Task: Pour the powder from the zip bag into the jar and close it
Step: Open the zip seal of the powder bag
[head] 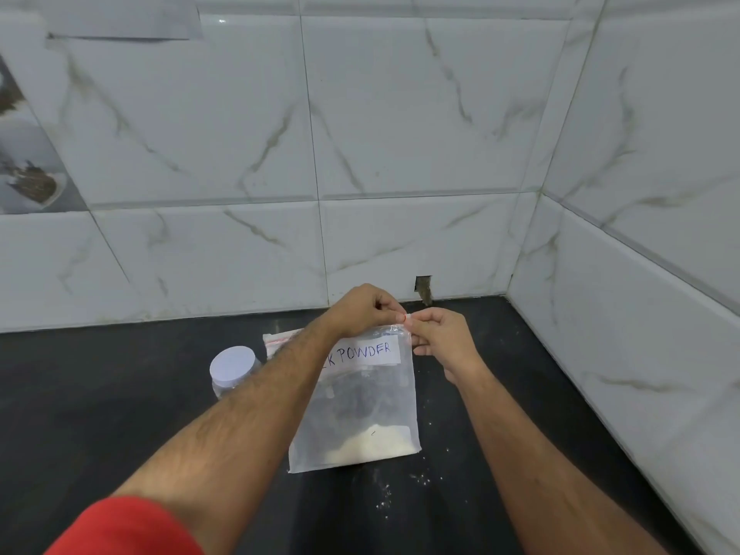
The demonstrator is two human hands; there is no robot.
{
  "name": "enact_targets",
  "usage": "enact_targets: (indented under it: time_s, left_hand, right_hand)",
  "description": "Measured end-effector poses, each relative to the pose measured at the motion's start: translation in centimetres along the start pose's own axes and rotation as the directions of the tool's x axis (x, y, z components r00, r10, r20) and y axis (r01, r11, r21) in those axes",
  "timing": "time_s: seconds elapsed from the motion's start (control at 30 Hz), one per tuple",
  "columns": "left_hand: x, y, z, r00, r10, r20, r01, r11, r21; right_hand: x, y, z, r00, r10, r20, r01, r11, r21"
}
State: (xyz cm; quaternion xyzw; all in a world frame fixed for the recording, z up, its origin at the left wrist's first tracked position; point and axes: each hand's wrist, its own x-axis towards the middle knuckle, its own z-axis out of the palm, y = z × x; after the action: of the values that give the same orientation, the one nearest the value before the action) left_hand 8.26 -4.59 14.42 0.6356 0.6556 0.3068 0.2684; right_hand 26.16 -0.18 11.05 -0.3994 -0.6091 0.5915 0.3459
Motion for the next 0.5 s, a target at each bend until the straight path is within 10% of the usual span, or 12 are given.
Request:
enact_targets:
  time_s: [0.5]
  left_hand:
    - [0.2, 0.0, 0.4, 1.000, 0.010, -0.001, -0.010, 0.996, 0.087]
  right_hand:
    - [0.3, -0.5, 1.5, 0.991, -0.038, -0.126, 0.023, 0.992, -0.120]
